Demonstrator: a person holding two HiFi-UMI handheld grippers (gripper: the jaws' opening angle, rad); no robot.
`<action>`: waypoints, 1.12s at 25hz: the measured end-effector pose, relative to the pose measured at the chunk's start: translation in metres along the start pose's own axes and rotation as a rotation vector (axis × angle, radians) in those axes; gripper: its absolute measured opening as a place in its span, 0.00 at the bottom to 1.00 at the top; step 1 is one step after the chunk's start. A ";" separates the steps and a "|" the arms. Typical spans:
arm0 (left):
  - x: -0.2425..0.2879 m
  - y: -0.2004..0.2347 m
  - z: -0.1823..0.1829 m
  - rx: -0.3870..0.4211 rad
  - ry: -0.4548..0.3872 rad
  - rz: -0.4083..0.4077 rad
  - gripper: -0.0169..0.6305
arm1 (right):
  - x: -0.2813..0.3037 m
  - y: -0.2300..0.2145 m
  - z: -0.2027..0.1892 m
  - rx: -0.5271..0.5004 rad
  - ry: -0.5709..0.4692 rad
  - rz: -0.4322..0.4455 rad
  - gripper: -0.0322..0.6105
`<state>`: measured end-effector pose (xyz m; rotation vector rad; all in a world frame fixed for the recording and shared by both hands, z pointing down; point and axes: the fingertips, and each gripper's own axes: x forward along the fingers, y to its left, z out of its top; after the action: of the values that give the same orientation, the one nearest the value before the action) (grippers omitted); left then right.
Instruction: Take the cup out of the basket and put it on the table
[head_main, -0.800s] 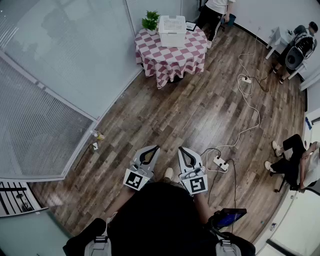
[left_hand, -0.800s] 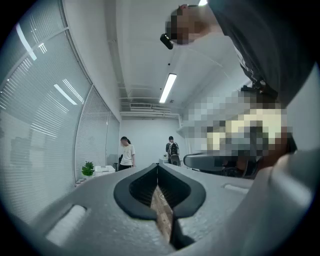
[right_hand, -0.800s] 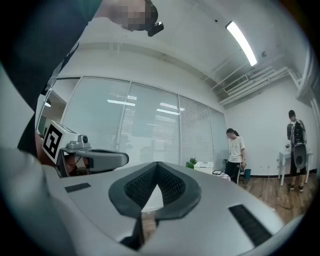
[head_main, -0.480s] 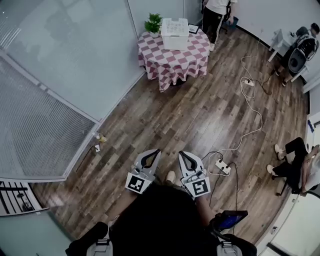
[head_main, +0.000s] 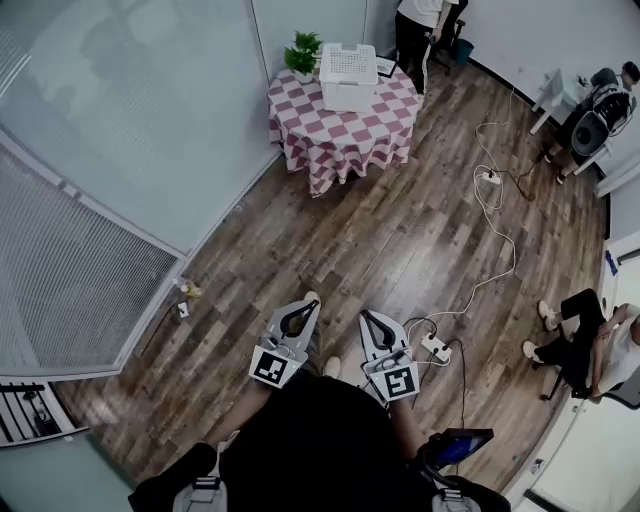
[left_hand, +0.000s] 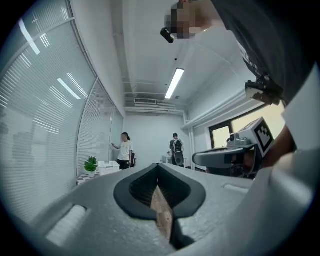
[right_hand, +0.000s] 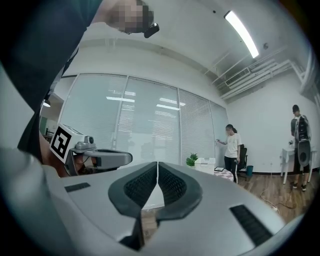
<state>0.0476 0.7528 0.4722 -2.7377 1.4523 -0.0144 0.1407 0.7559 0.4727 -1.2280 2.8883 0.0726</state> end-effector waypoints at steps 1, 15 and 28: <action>0.008 0.007 0.000 0.007 0.002 -0.012 0.03 | 0.009 -0.006 0.000 -0.003 0.006 -0.007 0.07; 0.103 0.148 0.012 0.013 -0.030 -0.015 0.03 | 0.160 -0.062 0.005 -0.073 0.124 -0.010 0.07; 0.130 0.267 0.001 0.081 -0.062 -0.007 0.03 | 0.280 -0.061 -0.011 -0.095 0.253 0.059 0.07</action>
<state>-0.1006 0.4959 0.4589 -2.6542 1.3953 0.0108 -0.0096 0.5112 0.4756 -1.2509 3.1720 0.0586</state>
